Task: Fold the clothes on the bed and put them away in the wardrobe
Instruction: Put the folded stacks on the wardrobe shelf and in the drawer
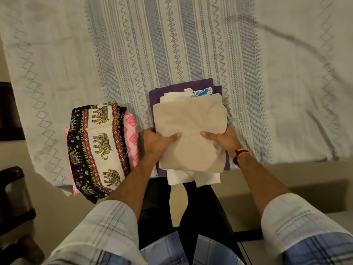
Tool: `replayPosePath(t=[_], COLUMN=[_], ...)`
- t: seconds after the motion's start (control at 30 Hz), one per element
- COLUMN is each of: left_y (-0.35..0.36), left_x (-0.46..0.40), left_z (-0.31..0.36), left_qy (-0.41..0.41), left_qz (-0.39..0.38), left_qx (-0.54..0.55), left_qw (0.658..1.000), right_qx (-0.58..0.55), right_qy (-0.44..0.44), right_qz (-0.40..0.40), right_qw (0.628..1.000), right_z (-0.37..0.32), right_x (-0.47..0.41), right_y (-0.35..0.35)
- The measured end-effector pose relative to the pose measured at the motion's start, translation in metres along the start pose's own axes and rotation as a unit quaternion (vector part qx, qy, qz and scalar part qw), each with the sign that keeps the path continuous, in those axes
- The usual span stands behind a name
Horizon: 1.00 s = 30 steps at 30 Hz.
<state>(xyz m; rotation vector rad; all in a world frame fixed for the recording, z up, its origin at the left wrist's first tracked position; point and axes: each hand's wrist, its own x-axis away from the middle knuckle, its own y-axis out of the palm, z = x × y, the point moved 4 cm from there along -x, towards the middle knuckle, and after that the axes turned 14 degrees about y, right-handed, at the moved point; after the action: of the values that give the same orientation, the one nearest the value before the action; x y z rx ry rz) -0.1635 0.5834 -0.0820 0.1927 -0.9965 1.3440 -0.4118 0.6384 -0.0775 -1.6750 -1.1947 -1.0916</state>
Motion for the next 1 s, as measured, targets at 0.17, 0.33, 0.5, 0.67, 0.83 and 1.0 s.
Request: replayPosePath(t=[0.17,0.33,0.5,0.67,0.83,1.0], left_y=[0.000,0.011,0.006,-0.015,-0.036,-0.056], left_x=[-0.007,0.001,0.023,0.069,0.110,0.145], left_z=[-0.001,0.006,0.013,0.039,0.064,0.090], left_qy=[-0.022,-0.034,-0.032,-0.002,0.024,0.076], left_qz=[-0.089,-0.134,-0.116,-0.120,-0.162,-0.215], left_qx=[0.119,0.192,0.210,0.200,0.167,0.127], left_qw=[0.989,0.972,0.970,0.972,0.972,0.965], right_qx=[0.003,-0.014,-0.031,-0.049,-0.099,-0.170], right_qy=[-0.042,-0.051,-0.061,-0.072,-0.077,-0.110], right_qz=[0.027,0.018,0.012,-0.007,0.000,0.051], right_qw=[0.999,0.998,0.998,0.996,0.992,0.978], right_z=[0.001,0.004,0.004,0.007,0.018,0.035], right_x=[-0.001,-0.003,0.013,0.064,0.122,0.187], right_y=[0.007,0.005,0.004,-0.001,-0.005,-0.006])
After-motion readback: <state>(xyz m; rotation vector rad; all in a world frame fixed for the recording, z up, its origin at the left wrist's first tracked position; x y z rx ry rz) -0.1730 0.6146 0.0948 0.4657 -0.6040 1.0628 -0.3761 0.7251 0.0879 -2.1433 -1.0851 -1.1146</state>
